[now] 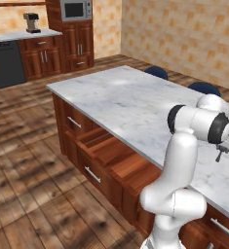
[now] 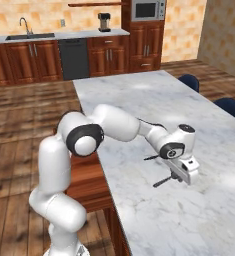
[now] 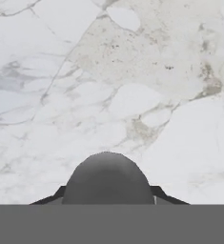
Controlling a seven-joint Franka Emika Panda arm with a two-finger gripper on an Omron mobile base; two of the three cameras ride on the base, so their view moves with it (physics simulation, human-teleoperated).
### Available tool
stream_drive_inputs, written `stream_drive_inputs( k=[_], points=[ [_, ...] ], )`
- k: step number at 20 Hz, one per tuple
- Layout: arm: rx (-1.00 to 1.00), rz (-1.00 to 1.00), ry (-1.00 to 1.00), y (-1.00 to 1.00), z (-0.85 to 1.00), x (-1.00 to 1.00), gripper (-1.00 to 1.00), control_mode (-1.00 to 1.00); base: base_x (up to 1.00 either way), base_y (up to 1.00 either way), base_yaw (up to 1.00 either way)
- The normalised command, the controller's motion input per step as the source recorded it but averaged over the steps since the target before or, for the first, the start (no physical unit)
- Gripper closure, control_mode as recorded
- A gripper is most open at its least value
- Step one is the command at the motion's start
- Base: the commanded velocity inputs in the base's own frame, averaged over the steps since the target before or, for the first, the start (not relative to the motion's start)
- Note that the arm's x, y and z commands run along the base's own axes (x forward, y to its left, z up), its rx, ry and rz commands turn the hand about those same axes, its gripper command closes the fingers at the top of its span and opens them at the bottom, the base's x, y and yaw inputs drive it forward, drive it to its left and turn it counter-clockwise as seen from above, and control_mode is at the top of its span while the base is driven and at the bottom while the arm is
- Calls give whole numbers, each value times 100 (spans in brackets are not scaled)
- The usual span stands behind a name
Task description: Organize the utensils by type. Pick up the wooden spoons from the counter and place them in the open cabinet. Then pick up the metallic utensils from the counter and place them in the open drawer.
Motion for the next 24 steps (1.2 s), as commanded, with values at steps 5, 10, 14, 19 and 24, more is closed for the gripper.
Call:
stream_drive_inputs(
  k=[5,10,14,19,24],
  points=[
    [-4,4,0,86,27,-31,100,-100,0,0,0],
    [-10,15,0,100,23,-15,100,-100,0,0,0],
    [-12,14,0,100,29,-7,100,-100,0,0,0],
    [-4,14,1,98,28,-4,100,-100,0,0,0],
    [0,19,13,86,32,10,100,-100,0,0,0]
  ],
)
